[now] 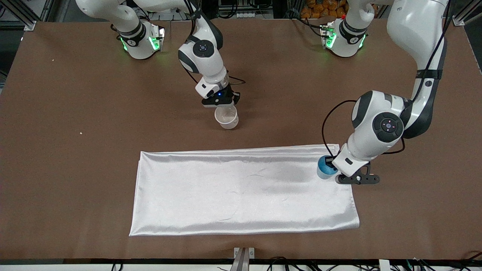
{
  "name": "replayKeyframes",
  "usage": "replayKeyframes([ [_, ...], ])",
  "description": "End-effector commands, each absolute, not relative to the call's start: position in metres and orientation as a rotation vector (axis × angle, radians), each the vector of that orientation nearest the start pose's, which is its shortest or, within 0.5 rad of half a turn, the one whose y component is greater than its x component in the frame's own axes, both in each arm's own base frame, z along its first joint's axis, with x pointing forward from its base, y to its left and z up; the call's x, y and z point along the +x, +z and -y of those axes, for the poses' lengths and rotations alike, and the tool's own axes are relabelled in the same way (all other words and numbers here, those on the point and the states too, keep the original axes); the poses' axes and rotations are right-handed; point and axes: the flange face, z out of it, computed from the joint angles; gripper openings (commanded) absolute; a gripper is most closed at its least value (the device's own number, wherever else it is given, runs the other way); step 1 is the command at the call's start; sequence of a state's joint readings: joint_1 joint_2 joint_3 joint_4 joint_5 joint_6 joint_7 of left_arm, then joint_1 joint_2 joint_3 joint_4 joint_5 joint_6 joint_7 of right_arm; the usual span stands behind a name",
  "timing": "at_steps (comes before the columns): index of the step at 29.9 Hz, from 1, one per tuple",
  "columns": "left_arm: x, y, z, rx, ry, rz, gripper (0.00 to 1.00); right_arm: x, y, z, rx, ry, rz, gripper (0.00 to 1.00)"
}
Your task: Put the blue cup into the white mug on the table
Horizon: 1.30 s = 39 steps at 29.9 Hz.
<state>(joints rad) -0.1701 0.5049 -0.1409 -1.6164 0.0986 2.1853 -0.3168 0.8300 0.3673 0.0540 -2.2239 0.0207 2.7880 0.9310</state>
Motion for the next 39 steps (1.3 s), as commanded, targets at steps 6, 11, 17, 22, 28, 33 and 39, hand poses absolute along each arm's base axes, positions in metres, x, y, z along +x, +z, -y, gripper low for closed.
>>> replayKeyframes([
  [6,0.66,0.342,0.198,-3.12,-0.117,-0.033,0.0,0.367,0.204,-0.455,-2.977,-0.141,-0.108,0.0],
  [11,0.663,0.349,0.197,-3.122,-0.135,-0.037,0.0,0.375,0.209,-0.462,-2.959,-0.142,-0.215,0.52],
  [17,0.662,0.352,0.198,-3.123,-0.142,-0.039,0.0,0.376,0.212,-0.462,-2.954,-0.14,-0.246,1.0],
  [22,0.662,0.358,0.197,-3.121,-0.153,-0.04,0.0,0.377,0.226,-0.462,-2.963,-0.133,-0.243,1.0],
  [28,0.652,0.369,0.215,-3.126,-0.127,-0.072,0.0,0.381,0.257,-0.464,-2.979,-0.121,-0.244,1.0],
  [33,0.637,0.387,0.239,-3.123,-0.106,-0.119,0.0,0.392,0.296,-0.464,-3.029,-0.081,-0.246,1.0],
  [39,0.618,0.398,0.274,-3.139,-0.085,-0.062,0.0,0.426,0.337,-0.446,-3.108,-0.003,-0.2,1.0],
])
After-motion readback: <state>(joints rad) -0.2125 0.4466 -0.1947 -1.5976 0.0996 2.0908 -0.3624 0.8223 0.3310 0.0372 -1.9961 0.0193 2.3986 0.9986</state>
